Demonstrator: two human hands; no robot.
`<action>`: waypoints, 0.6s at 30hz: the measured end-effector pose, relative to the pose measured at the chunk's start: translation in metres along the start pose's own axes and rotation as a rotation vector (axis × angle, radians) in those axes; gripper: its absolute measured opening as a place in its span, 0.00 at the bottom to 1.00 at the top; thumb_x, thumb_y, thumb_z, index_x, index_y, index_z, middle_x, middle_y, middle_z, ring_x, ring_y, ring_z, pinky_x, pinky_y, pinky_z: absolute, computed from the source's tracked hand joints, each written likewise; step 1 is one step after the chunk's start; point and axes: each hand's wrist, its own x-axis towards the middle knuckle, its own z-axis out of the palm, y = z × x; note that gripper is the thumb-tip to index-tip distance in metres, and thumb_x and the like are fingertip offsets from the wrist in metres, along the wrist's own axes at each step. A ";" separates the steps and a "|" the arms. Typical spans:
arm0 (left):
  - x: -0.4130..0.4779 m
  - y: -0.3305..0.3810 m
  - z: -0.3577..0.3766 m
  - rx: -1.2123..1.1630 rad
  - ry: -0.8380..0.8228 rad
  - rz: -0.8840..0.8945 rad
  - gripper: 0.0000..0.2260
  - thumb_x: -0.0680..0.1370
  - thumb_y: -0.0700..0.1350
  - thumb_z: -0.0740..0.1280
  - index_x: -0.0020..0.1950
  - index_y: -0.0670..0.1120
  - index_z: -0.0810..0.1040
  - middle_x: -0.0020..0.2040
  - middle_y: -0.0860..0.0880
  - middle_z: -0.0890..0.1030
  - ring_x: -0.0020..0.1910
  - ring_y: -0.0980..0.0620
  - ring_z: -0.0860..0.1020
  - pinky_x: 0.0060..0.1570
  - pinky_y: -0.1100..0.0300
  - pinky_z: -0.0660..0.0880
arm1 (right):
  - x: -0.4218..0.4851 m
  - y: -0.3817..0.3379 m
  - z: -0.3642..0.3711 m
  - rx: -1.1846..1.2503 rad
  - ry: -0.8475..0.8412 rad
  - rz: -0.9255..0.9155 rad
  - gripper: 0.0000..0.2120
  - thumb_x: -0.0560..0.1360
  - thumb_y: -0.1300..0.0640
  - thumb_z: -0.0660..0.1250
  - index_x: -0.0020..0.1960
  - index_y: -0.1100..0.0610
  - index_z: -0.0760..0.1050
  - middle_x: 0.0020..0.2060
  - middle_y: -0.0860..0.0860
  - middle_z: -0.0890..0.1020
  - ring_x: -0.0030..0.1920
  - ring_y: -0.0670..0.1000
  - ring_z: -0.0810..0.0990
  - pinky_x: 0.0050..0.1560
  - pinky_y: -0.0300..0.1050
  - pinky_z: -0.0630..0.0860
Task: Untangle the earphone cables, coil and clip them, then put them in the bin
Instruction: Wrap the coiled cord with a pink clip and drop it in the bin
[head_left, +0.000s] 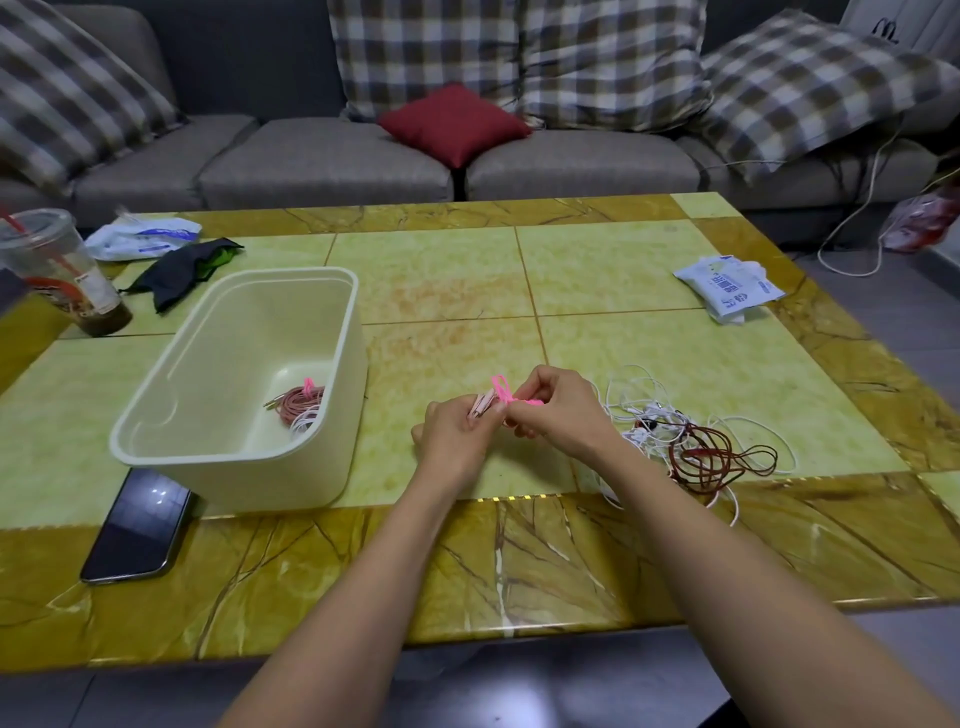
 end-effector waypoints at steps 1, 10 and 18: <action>0.000 -0.001 0.001 -0.045 -0.001 0.000 0.19 0.75 0.63 0.64 0.41 0.48 0.82 0.32 0.49 0.77 0.46 0.45 0.77 0.60 0.47 0.68 | 0.000 0.000 0.001 0.022 0.019 0.010 0.06 0.68 0.63 0.72 0.41 0.64 0.76 0.33 0.58 0.84 0.29 0.49 0.80 0.33 0.44 0.76; 0.000 0.003 -0.005 -0.501 0.096 -0.043 0.15 0.75 0.52 0.71 0.41 0.40 0.77 0.34 0.46 0.65 0.34 0.52 0.62 0.32 0.59 0.58 | 0.013 0.022 -0.005 -0.666 0.203 -0.116 0.09 0.73 0.51 0.72 0.53 0.47 0.82 0.67 0.49 0.73 0.67 0.53 0.67 0.61 0.50 0.63; -0.001 0.008 -0.003 -0.589 -0.037 -0.042 0.13 0.80 0.44 0.66 0.45 0.34 0.82 0.39 0.45 0.81 0.38 0.57 0.78 0.45 0.65 0.75 | -0.006 -0.006 -0.004 -0.157 -0.084 -0.366 0.12 0.70 0.62 0.76 0.51 0.50 0.82 0.42 0.47 0.81 0.37 0.45 0.76 0.41 0.38 0.73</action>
